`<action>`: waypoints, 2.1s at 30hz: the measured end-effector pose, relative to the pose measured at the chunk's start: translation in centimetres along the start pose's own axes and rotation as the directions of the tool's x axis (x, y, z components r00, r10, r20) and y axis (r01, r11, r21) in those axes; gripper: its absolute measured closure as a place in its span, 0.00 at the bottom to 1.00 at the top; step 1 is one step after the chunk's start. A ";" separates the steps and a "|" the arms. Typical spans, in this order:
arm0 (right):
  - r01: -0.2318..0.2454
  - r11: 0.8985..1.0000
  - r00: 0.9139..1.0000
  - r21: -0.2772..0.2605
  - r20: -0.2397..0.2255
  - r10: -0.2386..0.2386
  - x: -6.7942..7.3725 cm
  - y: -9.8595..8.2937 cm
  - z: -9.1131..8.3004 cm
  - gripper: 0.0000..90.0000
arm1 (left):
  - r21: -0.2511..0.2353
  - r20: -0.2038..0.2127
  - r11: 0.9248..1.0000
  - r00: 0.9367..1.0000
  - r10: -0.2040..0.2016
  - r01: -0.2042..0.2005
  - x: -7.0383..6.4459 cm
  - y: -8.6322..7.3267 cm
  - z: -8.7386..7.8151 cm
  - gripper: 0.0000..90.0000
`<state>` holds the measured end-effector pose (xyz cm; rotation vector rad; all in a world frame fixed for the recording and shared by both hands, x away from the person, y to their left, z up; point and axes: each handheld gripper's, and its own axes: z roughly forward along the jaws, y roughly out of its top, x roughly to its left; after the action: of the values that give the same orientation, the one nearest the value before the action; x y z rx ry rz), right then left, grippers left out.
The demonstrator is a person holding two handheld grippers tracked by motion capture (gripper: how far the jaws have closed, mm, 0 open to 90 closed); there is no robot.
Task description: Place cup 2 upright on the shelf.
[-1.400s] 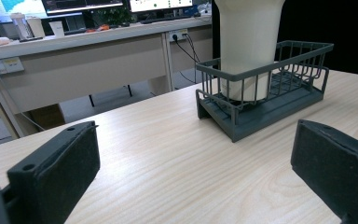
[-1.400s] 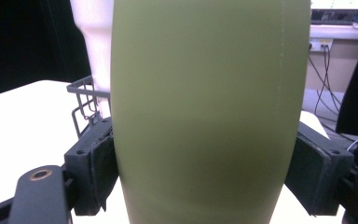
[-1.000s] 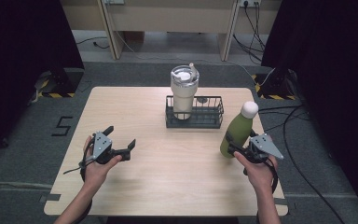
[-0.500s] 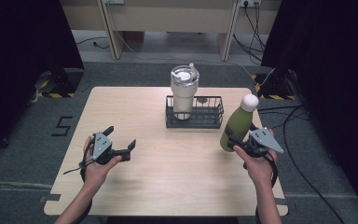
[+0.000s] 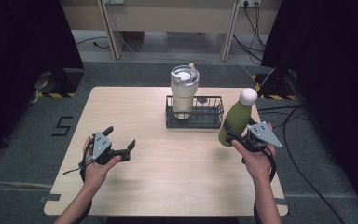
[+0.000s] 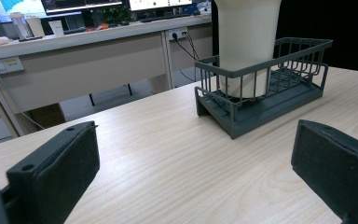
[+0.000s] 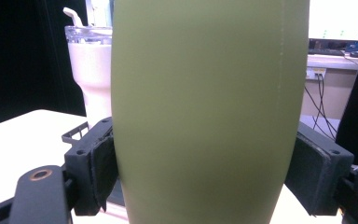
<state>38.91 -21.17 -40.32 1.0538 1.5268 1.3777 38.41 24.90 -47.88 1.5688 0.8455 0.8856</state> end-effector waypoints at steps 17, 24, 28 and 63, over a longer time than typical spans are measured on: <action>-0.004 1.000 1.000 -0.015 0.010 0.004 0.0 1.1 0.9 0.23 | -0.002 -0.002 1.000 1.000 -0.003 0.003 0.0 0.1 -0.1 0.00; -0.002 1.000 1.000 -0.018 0.008 0.002 0.2 1.4 1.3 0.23 | -0.002 0.000 1.000 1.000 -0.003 0.003 0.0 0.1 -0.1 0.00; -0.007 1.000 1.000 -0.020 0.006 0.007 0.3 1.6 1.5 0.23 | -0.003 -0.001 1.000 1.000 -0.005 0.005 0.0 0.1 -0.1 0.00; -0.017 0.998 1.000 -0.056 0.012 0.018 0.9 3.9 4.0 0.23 | -0.001 -0.004 1.000 1.000 -0.007 0.007 0.0 0.0 0.0 0.00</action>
<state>42.62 -18.78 -36.74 1.0419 1.4650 1.4146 38.41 24.96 -47.88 1.5632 0.8530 0.8841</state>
